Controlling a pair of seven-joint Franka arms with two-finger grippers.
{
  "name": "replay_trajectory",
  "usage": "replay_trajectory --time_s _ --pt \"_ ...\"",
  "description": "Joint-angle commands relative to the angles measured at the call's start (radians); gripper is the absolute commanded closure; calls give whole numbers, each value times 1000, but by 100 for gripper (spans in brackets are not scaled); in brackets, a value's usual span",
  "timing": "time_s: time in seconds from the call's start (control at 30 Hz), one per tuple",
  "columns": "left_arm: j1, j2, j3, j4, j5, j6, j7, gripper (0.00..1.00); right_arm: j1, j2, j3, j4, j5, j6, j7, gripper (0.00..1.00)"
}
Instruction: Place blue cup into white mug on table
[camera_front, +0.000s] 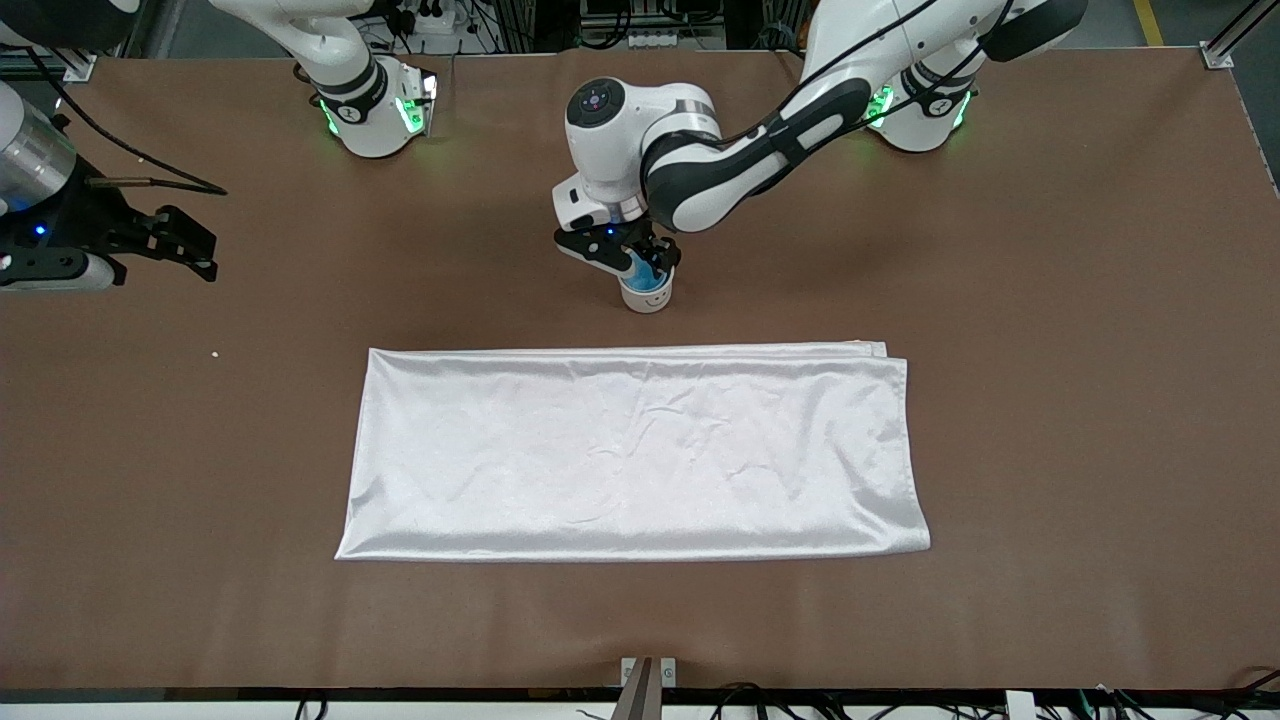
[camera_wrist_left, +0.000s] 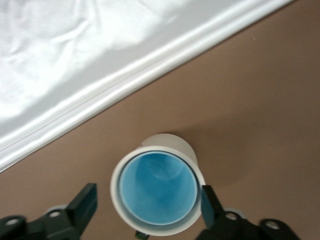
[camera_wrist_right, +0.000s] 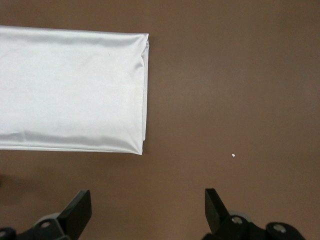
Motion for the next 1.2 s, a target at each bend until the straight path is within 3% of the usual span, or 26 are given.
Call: replay_trajectory --time_s 0.0,0.27,0.57,0.83,1.17 --pt "25 -141 -1 -12 -106 -70 22 0 -18 19 6 30 18 -10 -18 0" --pt "30 -355 114 -14 -327 -124 62 0 -28 22 7 40 18 -10 -17 0" --pt "28 -582 346 -15 -571 -259 356 0 -28 22 7 56 18 -16 -17 0" --pt "28 -688 455 -15 -610 -361 410 0 -21 22 9 63 16 -21 -14 0" --pt "30 -763 613 -17 -650 -383 488 0 -23 29 11 67 19 -10 -14 0"
